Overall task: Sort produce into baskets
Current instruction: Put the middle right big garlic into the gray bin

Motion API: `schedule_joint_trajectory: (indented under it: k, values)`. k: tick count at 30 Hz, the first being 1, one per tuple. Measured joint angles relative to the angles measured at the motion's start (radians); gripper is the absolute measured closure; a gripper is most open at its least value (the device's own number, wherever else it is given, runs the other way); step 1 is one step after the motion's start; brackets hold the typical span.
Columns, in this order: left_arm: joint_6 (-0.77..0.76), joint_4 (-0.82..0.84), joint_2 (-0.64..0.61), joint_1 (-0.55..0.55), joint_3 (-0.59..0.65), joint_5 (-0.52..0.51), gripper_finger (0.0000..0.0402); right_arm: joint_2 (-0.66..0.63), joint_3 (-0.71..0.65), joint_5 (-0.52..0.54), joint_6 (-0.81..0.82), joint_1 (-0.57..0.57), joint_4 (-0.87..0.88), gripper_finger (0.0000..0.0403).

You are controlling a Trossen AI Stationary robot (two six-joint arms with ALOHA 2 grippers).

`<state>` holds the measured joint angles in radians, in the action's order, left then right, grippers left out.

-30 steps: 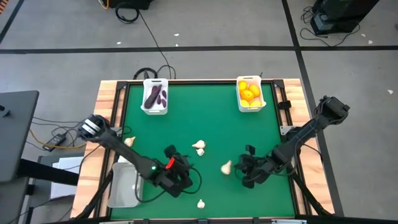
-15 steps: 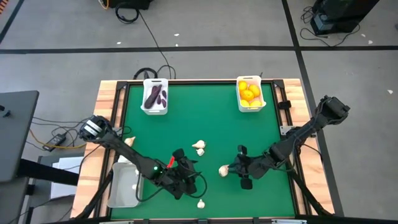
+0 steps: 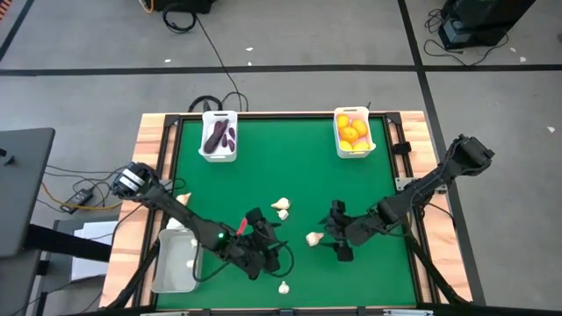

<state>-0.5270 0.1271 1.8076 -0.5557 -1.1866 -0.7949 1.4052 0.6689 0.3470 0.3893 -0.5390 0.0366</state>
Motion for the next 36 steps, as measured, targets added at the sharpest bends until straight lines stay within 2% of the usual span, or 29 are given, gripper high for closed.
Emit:
schedule_joint_trajectory:
  k: [4,6,10,17,22,25,31,36]
  values:
    - [0.0,-0.004,0.0,0.012,0.0,0.0,0.0136,0.001,-0.004,-0.017,0.026,0.002,-0.009,0.0074]
    - [-0.003,-0.005,0.0,0.015,0.0,0.0,0.0135,0.017,-0.029,-0.031,0.041,0.002,-0.07,0.0084]
    - [-0.004,-0.017,0.006,0.018,0.0,0.0,0.0135,0.093,-0.081,-0.035,0.031,-0.001,-0.22,0.0103]
    - [0.0,-0.039,0.036,0.024,0.0,0.007,0.0135,0.209,-0.083,-0.037,-0.003,0.017,-0.304,0.0116]
    - [-0.001,-0.059,0.051,0.038,0.001,0.022,0.0135,0.28,-0.083,-0.085,-0.003,0.044,-0.389,0.0124]
    - [-0.001,-0.059,0.052,0.039,0.0,0.059,0.0135,0.299,-0.084,-0.087,0.002,0.052,-0.411,0.0155]
    - [0.021,-0.089,0.052,0.039,0.0,0.106,0.0135,0.278,-0.084,-0.059,-0.023,0.065,-0.478,0.0269]
    - [0.018,-0.118,0.052,0.039,0.0,0.087,0.0135,0.238,-0.084,0.003,-0.179,0.067,-0.656,0.0272]
